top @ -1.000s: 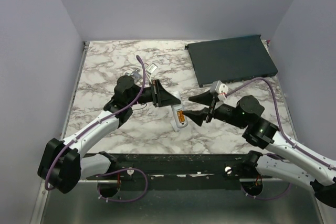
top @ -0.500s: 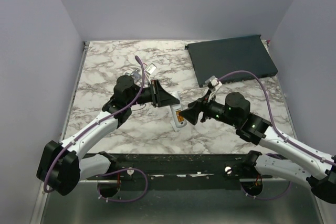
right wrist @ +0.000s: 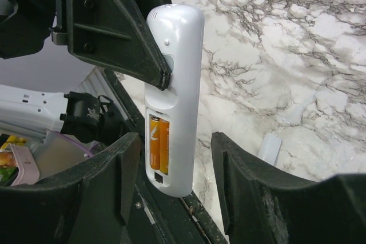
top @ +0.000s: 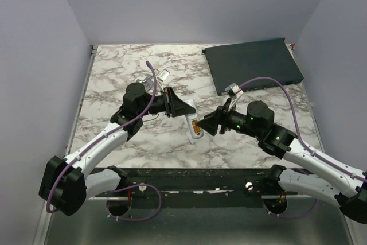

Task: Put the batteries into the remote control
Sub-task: Load the battery into the remote control.

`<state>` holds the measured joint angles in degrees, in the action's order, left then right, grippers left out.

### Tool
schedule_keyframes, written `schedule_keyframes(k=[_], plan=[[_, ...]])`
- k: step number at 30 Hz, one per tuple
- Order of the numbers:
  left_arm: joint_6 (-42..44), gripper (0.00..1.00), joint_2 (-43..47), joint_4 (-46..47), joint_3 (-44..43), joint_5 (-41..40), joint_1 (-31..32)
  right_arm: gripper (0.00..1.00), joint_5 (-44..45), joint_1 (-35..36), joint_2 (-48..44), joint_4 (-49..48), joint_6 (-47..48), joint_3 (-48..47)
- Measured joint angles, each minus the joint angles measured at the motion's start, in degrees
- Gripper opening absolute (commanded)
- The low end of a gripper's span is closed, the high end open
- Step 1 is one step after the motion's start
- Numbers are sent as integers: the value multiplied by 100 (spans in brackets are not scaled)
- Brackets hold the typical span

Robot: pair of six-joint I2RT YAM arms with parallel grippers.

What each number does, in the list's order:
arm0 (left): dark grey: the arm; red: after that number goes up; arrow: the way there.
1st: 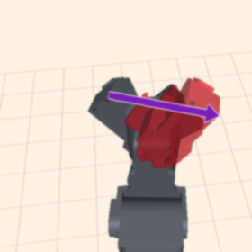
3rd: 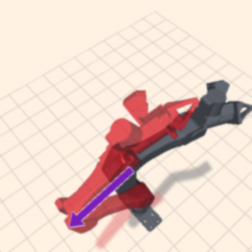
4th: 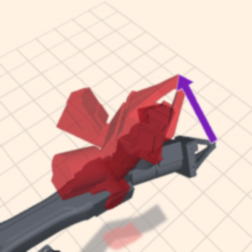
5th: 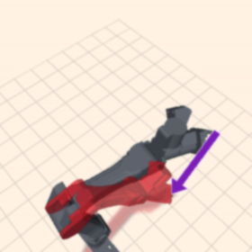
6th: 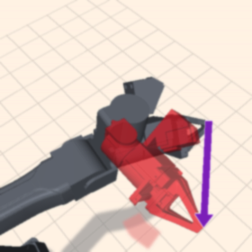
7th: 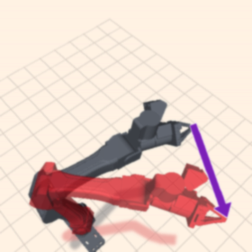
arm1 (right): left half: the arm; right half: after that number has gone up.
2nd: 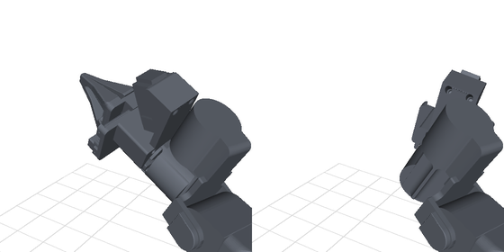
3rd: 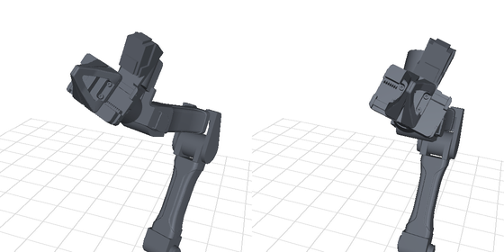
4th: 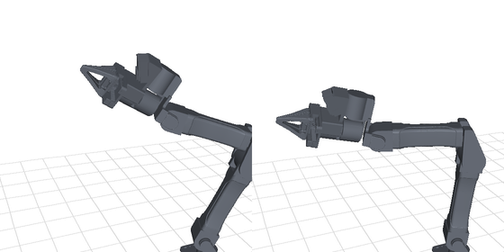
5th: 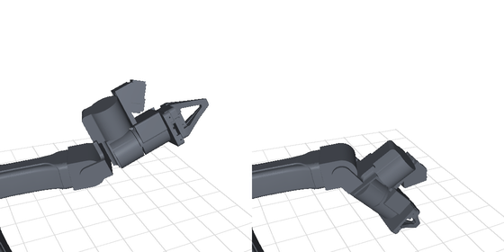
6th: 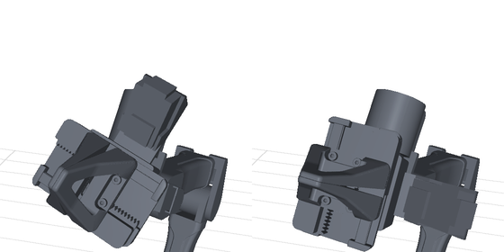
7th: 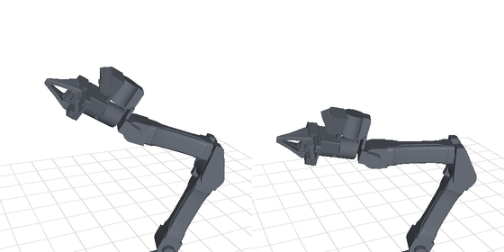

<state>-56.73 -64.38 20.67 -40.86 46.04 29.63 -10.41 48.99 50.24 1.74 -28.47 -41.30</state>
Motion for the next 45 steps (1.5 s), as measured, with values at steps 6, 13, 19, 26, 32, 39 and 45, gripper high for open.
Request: schedule_keyframes(k=[6, 13, 19, 26, 32, 39, 45], plan=[[-2, 0, 59, -2, 0, -20, 0, 54, -79, -24, 116, -90, -2, 0], [-2, 0, 63, -2, 0, -20, 0, 47, -173, -37, 212, -223, -4, 0], [-4, 0, 79, -2, 0, -22, 0, 42, -251, -37, 315, -280, -2, 0], [-4, 0, 160, 0, 0, -42, 0, 30, -284, -48, 328, -356, -13, 4], [-4, 0, 162, 4, 0, -46, 0, 18, -299, -70, 328, -385, -22, 17], [-4, 0, 173, 4, 0, -50, 0, 2, -304, -72, 328, -444, -24, 39], [-7, 0, 203, 4, 0, -61, -7, 1, -304, -72, 328, -490, -52, 46]])
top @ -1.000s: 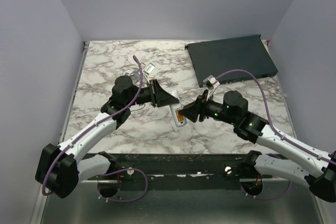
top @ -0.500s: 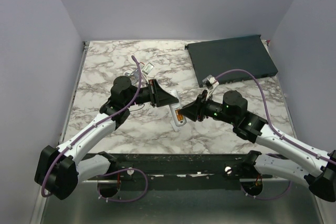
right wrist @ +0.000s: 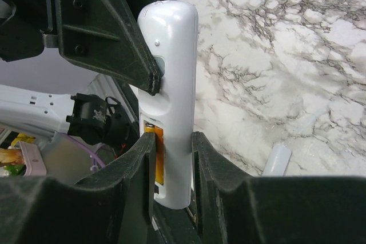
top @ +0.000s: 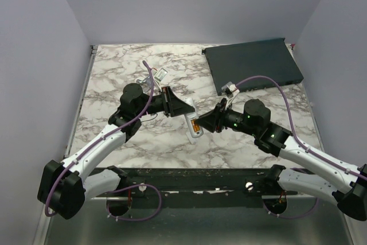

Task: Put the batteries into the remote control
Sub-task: Load the battery into the remote control.

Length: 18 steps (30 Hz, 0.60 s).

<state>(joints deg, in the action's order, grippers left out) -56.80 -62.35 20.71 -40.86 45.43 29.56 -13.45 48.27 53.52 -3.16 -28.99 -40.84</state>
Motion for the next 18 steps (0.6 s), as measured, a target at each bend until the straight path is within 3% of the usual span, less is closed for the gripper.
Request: schedule_keyframes(k=[1, 2, 3, 5, 9, 18], plan=[[0, 0, 2, 2, 0, -2, 0, 2, 0, 0, 0, -15, -4, 7], [0, 0, 7, 2, 0, -2, 0, 15, 0, 0, 0, -26, -11, 13], [0, 0, 7, 2, 0, -2, 0, 34, -4, 0, 0, -44, -11, 22], [0, 0, 7, 0, 2, -2, -9, 50, -31, 0, 0, -87, -9, 42], [-17, 0, 7, 13, 2, -11, -11, 60, -133, 0, -17, -197, -4, 81], [-17, 0, -96, 15, 2, -26, -13, 64, -168, 0, -417, -372, 83, 111]])
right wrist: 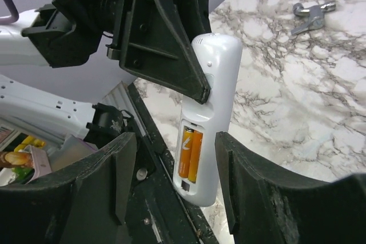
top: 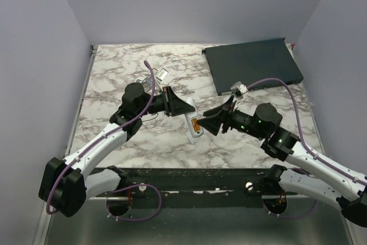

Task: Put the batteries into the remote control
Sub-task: Load the battery into the remote control, then pick up the battery cover at the center of the board.

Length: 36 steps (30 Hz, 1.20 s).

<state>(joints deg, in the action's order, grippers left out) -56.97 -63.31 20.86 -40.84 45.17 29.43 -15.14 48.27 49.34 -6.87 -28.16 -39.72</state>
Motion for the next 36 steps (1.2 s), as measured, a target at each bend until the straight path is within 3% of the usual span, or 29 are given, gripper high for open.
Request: schedule_keyframes(k=[5, 8, 12, 16, 20, 24, 36], plan=[[-24, 0, -48, -101, 42, -116, -297, 64, 940, 0, -426, 136, -9, 216], [-96, 0, 33, -157, 269, -166, -953, 62, 1541, -4, -378, 267, -151, 387], [2, 0, 404, -901, 490, -446, -1832, 52, 1810, -13, -24, 286, -407, 844], [278, 0, 850, -1528, 485, -551, -2076, 60, 1989, 28, 817, 315, -542, 1104], [387, 0, 1069, -1742, 483, -551, -2330, 69, 2691, 693, 1491, 417, -616, 1110], [452, 0, 1067, -1860, 483, -546, -2485, 69, 3178, 1296, 2105, 531, -695, 822], [494, 0, 1060, -1884, 494, -402, -2597, 65, 3348, 1355, 3331, 522, -164, 127]])
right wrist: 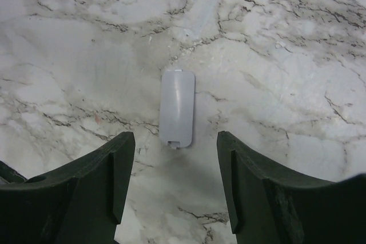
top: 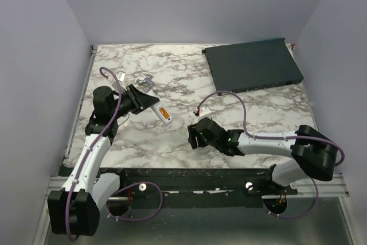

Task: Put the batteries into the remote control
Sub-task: Pick up the battery cover at the center of the board.

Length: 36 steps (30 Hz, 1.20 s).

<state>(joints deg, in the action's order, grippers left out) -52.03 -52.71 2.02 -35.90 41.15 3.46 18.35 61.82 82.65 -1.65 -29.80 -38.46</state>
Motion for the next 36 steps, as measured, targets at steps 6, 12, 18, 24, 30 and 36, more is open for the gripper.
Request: schedule_keyframes(k=[6, 12, 18, 24, 30, 36], plan=[[-7, 0, -33, 2, 17, 90, -2, 66, -79, 0, 385, 28, 313, -282], [-31, 0, -87, 26, 20, 120, -2, 63, -219, 0, 643, 70, 428, -404], [-87, 0, -114, 94, 72, 153, -2, 59, -289, 0, 765, 179, 494, -446], [-140, 0, -181, 157, 79, 175, -2, 55, -323, 0, 953, 238, 549, -553], [-203, 0, -232, 229, 79, 225, -2, 52, -317, 0, 1080, 455, 608, -745], [-240, 0, -249, 262, 79, 256, -2, 52, -315, 0, 1097, 612, 656, -822]])
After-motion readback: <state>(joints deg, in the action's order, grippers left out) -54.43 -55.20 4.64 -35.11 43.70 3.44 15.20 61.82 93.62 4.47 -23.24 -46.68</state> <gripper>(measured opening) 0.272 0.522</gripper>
